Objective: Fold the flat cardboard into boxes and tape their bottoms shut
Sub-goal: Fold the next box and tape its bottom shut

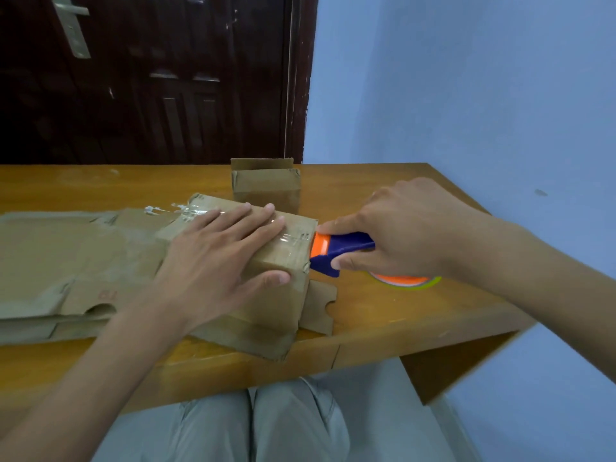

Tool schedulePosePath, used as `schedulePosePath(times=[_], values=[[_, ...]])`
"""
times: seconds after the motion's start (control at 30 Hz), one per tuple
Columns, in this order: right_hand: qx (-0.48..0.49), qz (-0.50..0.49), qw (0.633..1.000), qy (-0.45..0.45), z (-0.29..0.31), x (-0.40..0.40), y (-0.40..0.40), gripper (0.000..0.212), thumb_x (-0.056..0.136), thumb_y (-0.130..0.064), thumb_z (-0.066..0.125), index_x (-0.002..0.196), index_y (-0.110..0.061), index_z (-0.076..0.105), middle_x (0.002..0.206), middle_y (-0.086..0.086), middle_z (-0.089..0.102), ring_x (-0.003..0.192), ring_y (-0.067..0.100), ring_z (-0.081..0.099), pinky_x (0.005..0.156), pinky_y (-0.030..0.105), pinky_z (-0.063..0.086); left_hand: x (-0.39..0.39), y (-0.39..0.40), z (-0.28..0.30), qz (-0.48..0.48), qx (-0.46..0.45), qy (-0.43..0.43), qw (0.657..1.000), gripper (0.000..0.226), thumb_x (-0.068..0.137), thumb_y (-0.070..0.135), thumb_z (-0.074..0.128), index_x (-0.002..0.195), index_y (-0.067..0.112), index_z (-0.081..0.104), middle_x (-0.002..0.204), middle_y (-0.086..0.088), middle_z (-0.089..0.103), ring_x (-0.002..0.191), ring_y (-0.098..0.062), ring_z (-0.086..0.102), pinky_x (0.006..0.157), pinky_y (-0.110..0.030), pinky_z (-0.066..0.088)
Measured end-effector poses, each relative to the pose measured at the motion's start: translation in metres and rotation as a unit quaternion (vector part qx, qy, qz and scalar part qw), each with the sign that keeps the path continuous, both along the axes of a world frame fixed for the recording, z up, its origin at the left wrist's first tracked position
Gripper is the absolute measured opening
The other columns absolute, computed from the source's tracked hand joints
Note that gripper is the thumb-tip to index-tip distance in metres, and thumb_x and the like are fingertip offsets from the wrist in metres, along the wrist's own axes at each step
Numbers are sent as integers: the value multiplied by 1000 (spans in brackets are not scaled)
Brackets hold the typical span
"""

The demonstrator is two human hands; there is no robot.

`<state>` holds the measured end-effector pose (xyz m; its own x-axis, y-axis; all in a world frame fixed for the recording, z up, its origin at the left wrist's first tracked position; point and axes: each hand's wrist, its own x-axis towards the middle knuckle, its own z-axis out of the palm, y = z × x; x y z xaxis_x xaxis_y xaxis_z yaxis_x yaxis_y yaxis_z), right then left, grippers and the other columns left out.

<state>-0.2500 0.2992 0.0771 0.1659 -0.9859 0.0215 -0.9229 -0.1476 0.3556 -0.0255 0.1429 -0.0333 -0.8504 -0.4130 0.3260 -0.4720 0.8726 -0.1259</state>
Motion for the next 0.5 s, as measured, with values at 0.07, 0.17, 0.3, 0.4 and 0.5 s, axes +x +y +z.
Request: schedulePosePath(times=[0.07, 0.17, 0.3, 0.4, 0.5], values=[[-6, 14, 999, 35, -1, 3, -4, 62, 100, -74, 34, 158, -51, 32, 116, -15, 69, 83, 8, 38, 55, 24, 22, 0, 0, -1, 7, 2, -1, 1000, 88, 95, 87, 19, 163, 34, 35, 168, 8, 34, 154, -21, 36, 123, -48, 35], [-5, -6, 1000, 23, -5, 1, -3, 61, 100, -75, 34, 157, -53, 32, 105, -20, 66, 79, 8, 40, 57, 24, 26, 0, -1, -2, 9, 0, 5, 1000, 87, 95, 88, 19, 162, 36, 37, 167, 9, 35, 154, -19, 36, 123, -46, 34], [39, -80, 991, -97, -21, -11, -2, 58, 96, -78, 37, 150, -59, 43, 70, -28, 45, 66, 1, 47, 58, 23, 34, 1, 1, -1, 9, -1, 15, 1000, 87, 94, 88, 19, 160, 35, 40, 166, 9, 38, 153, -20, 38, 123, -46, 35], [24, -75, 994, -82, -27, -16, 0, 63, 93, -81, 30, 152, -61, 34, 69, -27, 38, 67, 0, 46, 60, 22, 39, 1, 1, -1, 14, 3, 13, 1000, 88, 94, 89, 16, 161, 37, 37, 167, 9, 36, 154, -19, 35, 124, -46, 32], [26, -67, 993, -90, -31, -21, 1, 72, 85, -86, 17, 153, -64, 30, 75, -24, 46, 72, 4, 52, 65, 26, 50, 1, 1, -1, 13, 10, 9, 1000, 87, 93, 90, 15, 162, 39, 33, 168, 10, 33, 156, -19, 33, 125, -45, 31]])
